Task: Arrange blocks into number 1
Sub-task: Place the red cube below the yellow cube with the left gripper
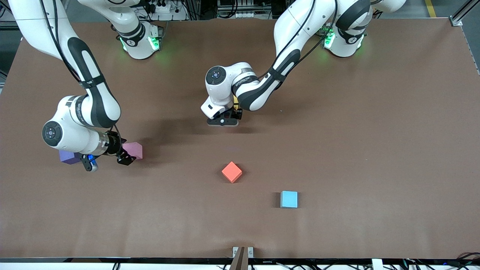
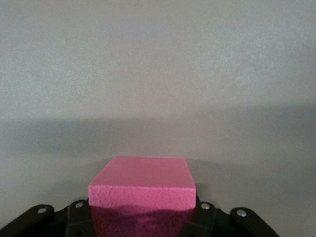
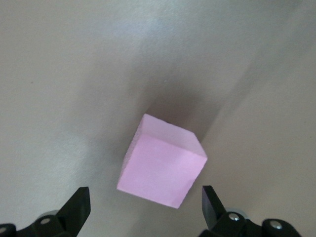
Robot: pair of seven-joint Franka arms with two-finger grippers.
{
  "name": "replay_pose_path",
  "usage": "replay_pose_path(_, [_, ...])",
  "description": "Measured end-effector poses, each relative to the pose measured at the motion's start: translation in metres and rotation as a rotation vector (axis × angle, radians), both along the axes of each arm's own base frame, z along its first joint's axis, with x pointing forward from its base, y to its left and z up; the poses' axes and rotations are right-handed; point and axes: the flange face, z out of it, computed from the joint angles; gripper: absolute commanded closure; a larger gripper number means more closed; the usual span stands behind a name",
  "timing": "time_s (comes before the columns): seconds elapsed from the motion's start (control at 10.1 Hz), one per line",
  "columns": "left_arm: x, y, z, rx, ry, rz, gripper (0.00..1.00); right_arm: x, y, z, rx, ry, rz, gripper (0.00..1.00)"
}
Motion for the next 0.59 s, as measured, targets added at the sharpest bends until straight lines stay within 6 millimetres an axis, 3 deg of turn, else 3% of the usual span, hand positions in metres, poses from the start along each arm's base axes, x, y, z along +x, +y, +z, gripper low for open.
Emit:
replay_pose_path(0.2, [-0.004, -0.001, 0.000, 0.001, 0.005, -0.006, 1.00, -0.006, -0.006, -0.007, -0.007, 0.020, -0.037, 0.00])
replay_pose_path(0.39, [-0.010, -0.003, 0.000, 0.005, 0.013, -0.014, 1.00, -0.006, 0.002, -0.008, -0.017, 0.011, -0.075, 0.00])
replay_pose_path(0.49, [-0.012, -0.003, 0.000, 0.006, 0.016, -0.016, 0.56, -0.005, 0.004, -0.008, -0.019, 0.003, -0.081, 0.00])
replay_pose_path(0.59, [-0.013, -0.003, 0.000, 0.011, 0.019, -0.017, 0.01, -0.005, 0.003, -0.009, -0.021, -0.008, -0.087, 0.00])
